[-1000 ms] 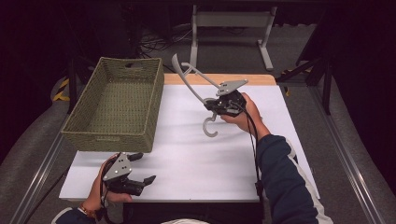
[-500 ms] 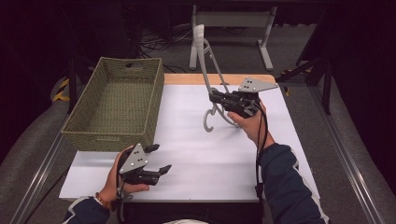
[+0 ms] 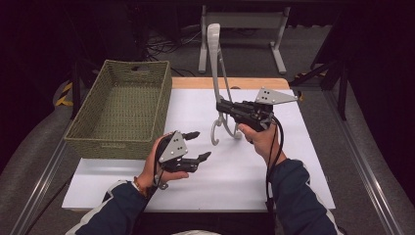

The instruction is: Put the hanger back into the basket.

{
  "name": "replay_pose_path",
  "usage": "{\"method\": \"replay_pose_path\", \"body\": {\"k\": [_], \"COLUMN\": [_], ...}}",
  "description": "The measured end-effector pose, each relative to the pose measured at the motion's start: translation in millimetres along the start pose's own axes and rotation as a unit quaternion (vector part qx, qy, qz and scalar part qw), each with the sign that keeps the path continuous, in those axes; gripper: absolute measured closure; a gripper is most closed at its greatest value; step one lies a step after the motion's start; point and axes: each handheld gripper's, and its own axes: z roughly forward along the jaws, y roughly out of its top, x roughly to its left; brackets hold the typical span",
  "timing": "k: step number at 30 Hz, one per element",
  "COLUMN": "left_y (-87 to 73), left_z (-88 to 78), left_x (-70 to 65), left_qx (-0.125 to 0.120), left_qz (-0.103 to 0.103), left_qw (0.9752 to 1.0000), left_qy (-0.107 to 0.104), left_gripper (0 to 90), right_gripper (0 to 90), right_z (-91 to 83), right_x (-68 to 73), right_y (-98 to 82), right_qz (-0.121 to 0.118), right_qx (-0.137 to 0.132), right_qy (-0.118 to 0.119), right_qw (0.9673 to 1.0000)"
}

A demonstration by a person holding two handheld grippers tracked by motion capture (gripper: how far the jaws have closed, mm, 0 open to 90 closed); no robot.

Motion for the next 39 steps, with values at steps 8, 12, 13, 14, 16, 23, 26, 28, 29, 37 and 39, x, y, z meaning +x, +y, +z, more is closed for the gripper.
{"method": "replay_pose_path", "body": {"k": [8,12,13,14,16,23,26,28,29,37,39], "left_y": [3.3,2.1,1.8,1.4,0.3,-2.0,-3.8,-4.1,-3.8,-3.7,-2.7], "left_z": [17.4,23.6,25.6,26.7,28.0,34.1,38.0,37.6,36.7,36.1,35.6], "left_x": [5.0,5.0,5.2,5.3,6.6,10.3,10.9,11.5,12.2,12.6,12.6], "left_qx": [-0.04,-0.043,-0.045,-0.047,-0.048,-0.052,-0.051,-0.05,-0.052,-0.049,-0.047], "left_qz": [-0.01,-0.01,-0.012,-0.014,-0.019,-0.021,-0.034,-0.032,-0.028,-0.025,-0.018], "left_qw": [0.999,0.9987,0.9985,0.9983,0.9978,0.9976,0.997,0.9968,0.9969,0.9975,0.998], "left_qy": [-0.02,-0.027,-0.028,-0.032,-0.041,-0.042,-0.048,-0.052,-0.053,-0.044,-0.038], "left_gripper": [34.0,38.2,40.5,45.4,48.1,58.8,59.4,66.3,70.0,81.1,81.4], "right_gripper": [83.3,83.3,83.3,83.3,83.3,83.3,83.3,83.3,83.3,83.2,83.2], "right_z": [0.6,4.1,5.7,7.5,9.1,7.3,7.4,6.9,6.3,-3.5,-7.4], "right_x": [13.2,16.4,16.9,17.5,17.8,14.7,15.4,15.3,15.0,8.2,7.2], "right_y": [0.3,-0.2,-0.6,-1.3,-2.5,-8.8,-10.0,-10.8,-11.3,-14.8,-14.6], "right_qz": [0.015,0.022,0.027,0.029,0.031,0.053,0.058,0.057,0.058,0.064,0.061], "right_qx": [-0.032,-0.045,-0.047,-0.05,-0.053,-0.076,-0.08,-0.078,-0.079,-0.086,-0.087], "right_qy": [0.032,0.046,0.052,0.055,0.061,0.079,0.087,0.091,0.093,0.097,0.093], "right_qw": [0.9989,0.9977,0.9972,0.9968,0.9962,0.9925,0.9912,0.9912,0.9909,0.9895,0.99]}}
